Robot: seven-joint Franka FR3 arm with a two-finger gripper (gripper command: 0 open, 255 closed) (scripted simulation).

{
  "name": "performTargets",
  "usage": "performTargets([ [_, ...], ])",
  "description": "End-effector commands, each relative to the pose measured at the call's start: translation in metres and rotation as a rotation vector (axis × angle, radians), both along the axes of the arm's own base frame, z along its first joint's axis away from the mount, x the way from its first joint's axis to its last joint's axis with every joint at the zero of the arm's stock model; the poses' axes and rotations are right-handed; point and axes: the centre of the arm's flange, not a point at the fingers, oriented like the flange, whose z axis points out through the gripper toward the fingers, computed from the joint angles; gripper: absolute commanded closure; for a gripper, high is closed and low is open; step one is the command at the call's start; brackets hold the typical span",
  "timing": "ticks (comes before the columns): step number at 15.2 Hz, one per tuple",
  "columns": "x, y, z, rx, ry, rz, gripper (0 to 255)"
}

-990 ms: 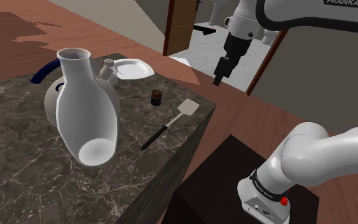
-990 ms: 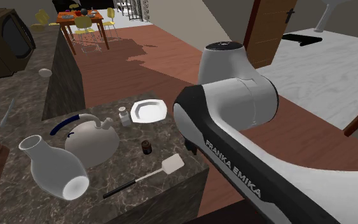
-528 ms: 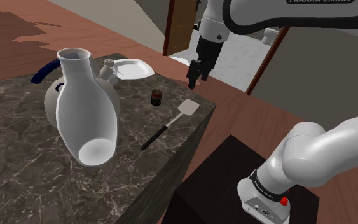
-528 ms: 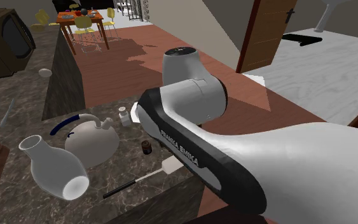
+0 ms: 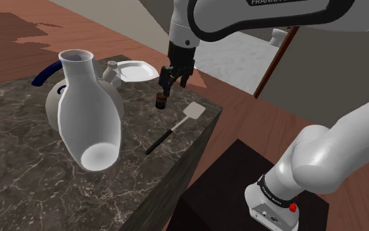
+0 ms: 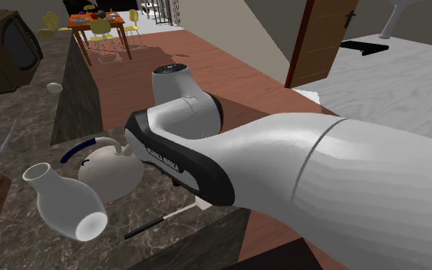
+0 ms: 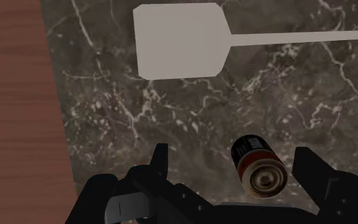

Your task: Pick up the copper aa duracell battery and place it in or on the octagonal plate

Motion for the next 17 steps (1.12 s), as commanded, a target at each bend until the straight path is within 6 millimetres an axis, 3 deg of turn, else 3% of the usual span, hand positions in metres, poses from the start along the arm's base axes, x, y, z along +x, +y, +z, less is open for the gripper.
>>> performTargets([
  [1, 0.014, 0.022, -0.005, 0.004, 0.003, 0.002, 0],
  [3, 0.024, 0.035, -0.008, 0.006, 0.005, 0.003, 0],
  [10, 0.024, 0.035, -0.048, 0.006, 0.005, 0.003, 0],
  [17, 0.024, 0.035, -0.048, 0.006, 0.005, 0.003, 0],
])
